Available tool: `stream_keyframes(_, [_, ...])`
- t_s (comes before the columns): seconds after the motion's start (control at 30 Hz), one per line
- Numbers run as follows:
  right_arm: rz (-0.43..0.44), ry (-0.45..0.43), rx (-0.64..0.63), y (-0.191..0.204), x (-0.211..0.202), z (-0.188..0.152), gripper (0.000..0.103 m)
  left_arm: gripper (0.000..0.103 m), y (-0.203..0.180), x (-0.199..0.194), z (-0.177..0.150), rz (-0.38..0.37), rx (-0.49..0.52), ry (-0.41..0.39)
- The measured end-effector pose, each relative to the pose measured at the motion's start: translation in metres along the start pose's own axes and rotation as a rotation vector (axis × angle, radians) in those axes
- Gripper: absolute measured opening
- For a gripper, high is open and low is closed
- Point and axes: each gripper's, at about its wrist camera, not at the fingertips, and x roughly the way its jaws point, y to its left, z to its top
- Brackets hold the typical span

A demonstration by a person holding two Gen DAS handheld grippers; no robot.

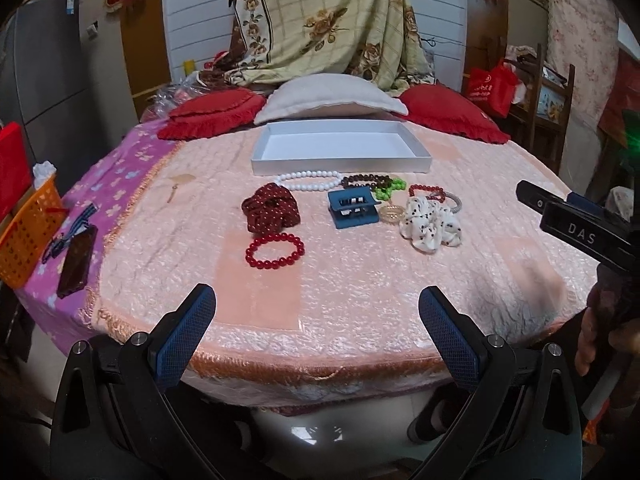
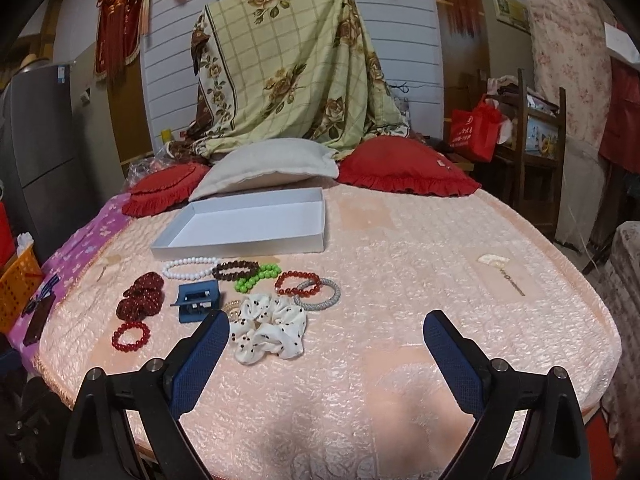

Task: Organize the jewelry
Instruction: 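Grasp the blue claw clip with the left tool while the right tool grasps the white scrunchie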

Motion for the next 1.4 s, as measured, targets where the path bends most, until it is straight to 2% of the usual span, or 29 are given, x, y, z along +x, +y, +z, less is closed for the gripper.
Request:
stream_keyframes(0.1, [0.009, 0.018, -0.002, 0.0, 0.005, -0.001, 0.092, 0.102, 0.003, -0.001, 0.004, -0.003, -0.008, -0.021])
stream_keyframes(0.17, [0.024, 0.045, -0.002, 0.0, 0.012, -0.002, 0.086, 0.102, 0.009, -0.002, 0.014, 0.027, -0.009, -0.064])
stream_keyframes(0.4, [0.105, 0.15, 0.037, -0.001, 0.05, 0.001, 0.085, 0.102, 0.028, 0.023, 0.061, 0.118, 0.065, -0.132])
stream_keyframes(0.5, [0.133, 0.194, 0.038, 0.001, 0.069, -0.002, 0.085, 0.102, 0.031, 0.054, 0.083, 0.075, 0.094, -0.078])
stream_keyframes(0.63, [0.167, 0.254, 0.029, 0.005, 0.094, -0.003, 0.076, 0.102, 0.025, 0.107, 0.104, -0.072, 0.112, 0.04])
stream_keyframes(0.73, [0.207, 0.283, 0.037, 0.007, 0.108, -0.003, 0.076, 0.102, 0.016, 0.145, 0.111, -0.146, 0.112, 0.127])
stream_keyframes(0.9, [0.244, 0.32, 0.05, 0.01, 0.128, -0.006, 0.076, 0.094, -0.001, 0.194, 0.115, -0.178, 0.165, 0.231])
stream_keyframes(1.07, [0.261, 0.34, 0.061, 0.013, 0.144, -0.007, 0.075, 0.094, -0.009, 0.222, 0.116, -0.189, 0.201, 0.259])
stream_keyframes(1.3, [0.273, 0.363, 0.076, 0.016, 0.16, -0.008, 0.066, 0.094, 0.0, 0.253, 0.113, -0.258, 0.148, 0.343])
stream_keyframes(1.37, [0.277, 0.369, 0.079, 0.017, 0.162, -0.009, 0.058, 0.093, 0.002, 0.257, 0.111, -0.279, 0.12, 0.354])
stream_keyframes(1.4, [0.276, 0.374, 0.079, 0.018, 0.164, -0.01, 0.056, 0.086, 0.003, 0.258, 0.111, -0.292, 0.106, 0.362])
